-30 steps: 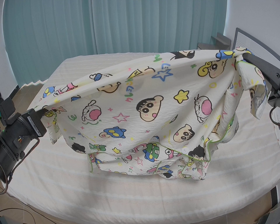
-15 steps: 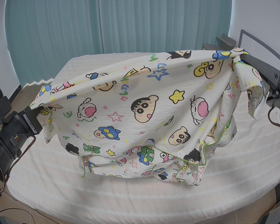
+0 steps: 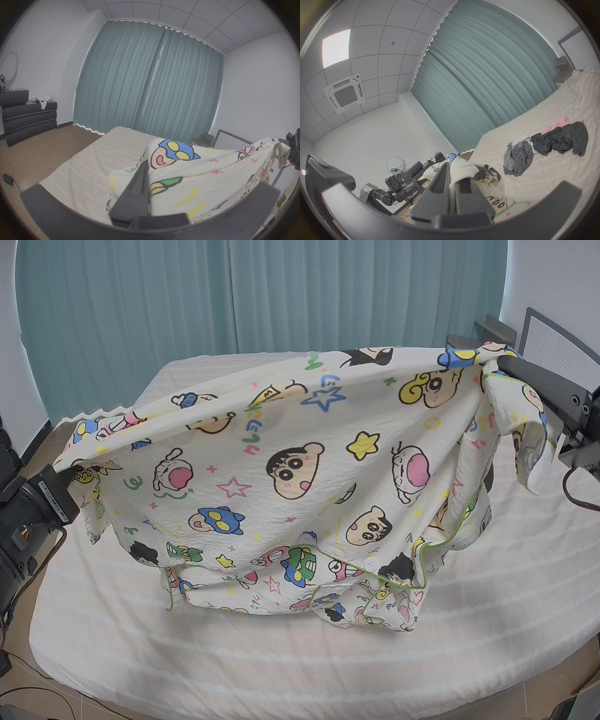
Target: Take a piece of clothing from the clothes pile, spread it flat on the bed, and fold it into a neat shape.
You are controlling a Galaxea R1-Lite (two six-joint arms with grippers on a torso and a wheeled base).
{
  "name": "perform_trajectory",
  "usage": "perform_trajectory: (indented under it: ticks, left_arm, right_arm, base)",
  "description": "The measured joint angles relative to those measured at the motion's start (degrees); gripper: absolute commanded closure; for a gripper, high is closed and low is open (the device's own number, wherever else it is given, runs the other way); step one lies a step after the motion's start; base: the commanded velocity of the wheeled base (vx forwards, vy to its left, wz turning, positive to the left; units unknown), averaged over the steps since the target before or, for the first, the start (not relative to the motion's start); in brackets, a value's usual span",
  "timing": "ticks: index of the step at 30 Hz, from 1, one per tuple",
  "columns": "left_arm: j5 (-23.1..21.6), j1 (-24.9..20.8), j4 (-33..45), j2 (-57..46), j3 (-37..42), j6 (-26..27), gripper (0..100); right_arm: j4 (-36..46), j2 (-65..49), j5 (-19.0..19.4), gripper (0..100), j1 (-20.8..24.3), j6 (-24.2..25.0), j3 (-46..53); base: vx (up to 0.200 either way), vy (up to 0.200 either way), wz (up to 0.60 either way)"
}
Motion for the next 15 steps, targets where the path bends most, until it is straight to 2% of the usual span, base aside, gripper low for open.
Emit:
perform_trajectory:
  ticks: [12,15]
  left_arm:
    - [0.05,0.43,0.02,-0.44,0.56,-0.02,100]
    - [0.05,0.43,0.00,-0.63,0.59,0.00,100]
  right_arm:
    - [-0.13,0.35,0.30,100,1.17,-0.24,-0.56]
    - [-0.24,0.33,0.50,100,1.27,-0.22,-0.76]
  base:
    - [0.000,0.200,0.00]
    - [0.000,0.000,0.00]
